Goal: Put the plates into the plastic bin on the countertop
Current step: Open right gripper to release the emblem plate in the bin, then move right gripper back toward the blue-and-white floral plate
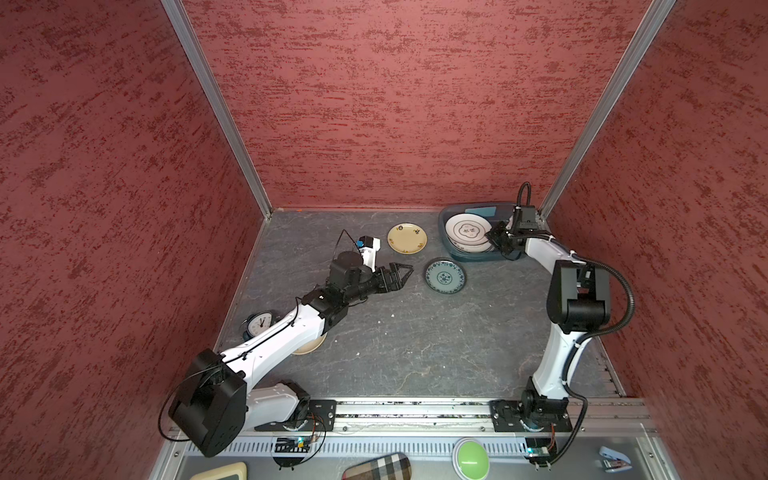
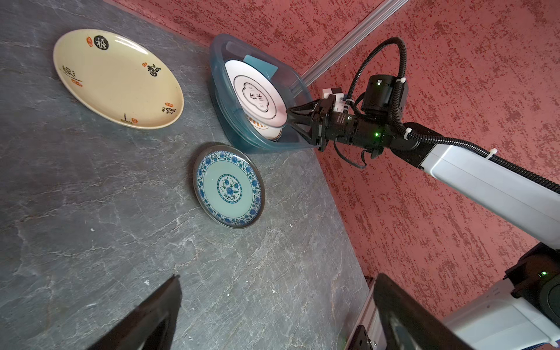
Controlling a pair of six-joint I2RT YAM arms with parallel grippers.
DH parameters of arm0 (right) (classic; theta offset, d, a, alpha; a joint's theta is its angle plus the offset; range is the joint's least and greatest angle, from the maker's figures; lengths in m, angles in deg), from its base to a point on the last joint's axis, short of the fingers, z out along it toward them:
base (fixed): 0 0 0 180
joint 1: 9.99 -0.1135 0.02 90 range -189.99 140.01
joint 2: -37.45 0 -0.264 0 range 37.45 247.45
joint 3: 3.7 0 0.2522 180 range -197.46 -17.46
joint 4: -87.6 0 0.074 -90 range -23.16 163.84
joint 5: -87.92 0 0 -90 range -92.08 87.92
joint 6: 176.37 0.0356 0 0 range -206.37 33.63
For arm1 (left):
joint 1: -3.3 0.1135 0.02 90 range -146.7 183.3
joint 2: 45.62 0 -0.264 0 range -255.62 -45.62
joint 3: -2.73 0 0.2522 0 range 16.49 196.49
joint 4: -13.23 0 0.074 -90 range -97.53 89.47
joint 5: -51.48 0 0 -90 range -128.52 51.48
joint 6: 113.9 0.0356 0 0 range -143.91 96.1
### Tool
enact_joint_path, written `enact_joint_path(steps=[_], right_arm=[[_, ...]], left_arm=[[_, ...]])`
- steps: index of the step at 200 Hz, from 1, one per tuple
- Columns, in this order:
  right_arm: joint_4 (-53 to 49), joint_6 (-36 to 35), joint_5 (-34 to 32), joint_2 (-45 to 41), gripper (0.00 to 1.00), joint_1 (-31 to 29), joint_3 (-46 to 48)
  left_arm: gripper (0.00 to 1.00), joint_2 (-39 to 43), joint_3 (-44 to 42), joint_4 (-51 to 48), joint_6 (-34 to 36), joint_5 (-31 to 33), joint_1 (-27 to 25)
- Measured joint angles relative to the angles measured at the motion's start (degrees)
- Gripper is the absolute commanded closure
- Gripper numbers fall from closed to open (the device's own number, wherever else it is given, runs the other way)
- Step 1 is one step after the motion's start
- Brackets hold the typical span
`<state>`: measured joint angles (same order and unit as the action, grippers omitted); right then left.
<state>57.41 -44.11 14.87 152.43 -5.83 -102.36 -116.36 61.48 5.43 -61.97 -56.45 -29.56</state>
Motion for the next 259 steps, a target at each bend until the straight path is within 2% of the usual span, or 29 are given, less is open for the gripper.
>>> enact_joint_path(steps=[24, 71, 98, 136, 178, 227, 259], right_arm=[[-0.15, -0.46, -0.70, 0.00, 0.50, 0.00, 0.00], [-0.48, -0.98, -2.34, -1.88, 0.42, 0.00, 1.40], [-0.35, -1.75, -2.78, -6.80, 0.39, 0.00, 4.07], [1.46, -2.54, -1.14, -18.84, 0.35, -0.31, 9.92], [7.82, -1.92, 5.42, -33.81, 0.29, -1.18, 25.11], [11.80, 1.68, 11.69, -49.75, 0.23, -2.16, 46.93], [18.18, 4.87, 14.78, -53.46, 0.24, -2.49, 55.76]], left_arm=[[0.00, 0.35, 0.00, 0.00, -0.02, 0.00, 0.37], [0.01, 0.35, 0.00, -0.92, -0.07, 0.04, 0.76], [0.01, 0.50, 0.00, -2.73, -0.24, 0.22, 1.79], [0.00, 2.14, -0.13, -7.13, -1.36, 0.72, 5.35], [0.01, 3.67, -3.15, -8.11, -2.43, 0.35, 8.41], [0.01, 2.99, -5.88, -4.02, -3.91, -3.37, 8.81], [0.01, -0.02, -5.90, 1.14, -5.22, -6.16, 8.79]])
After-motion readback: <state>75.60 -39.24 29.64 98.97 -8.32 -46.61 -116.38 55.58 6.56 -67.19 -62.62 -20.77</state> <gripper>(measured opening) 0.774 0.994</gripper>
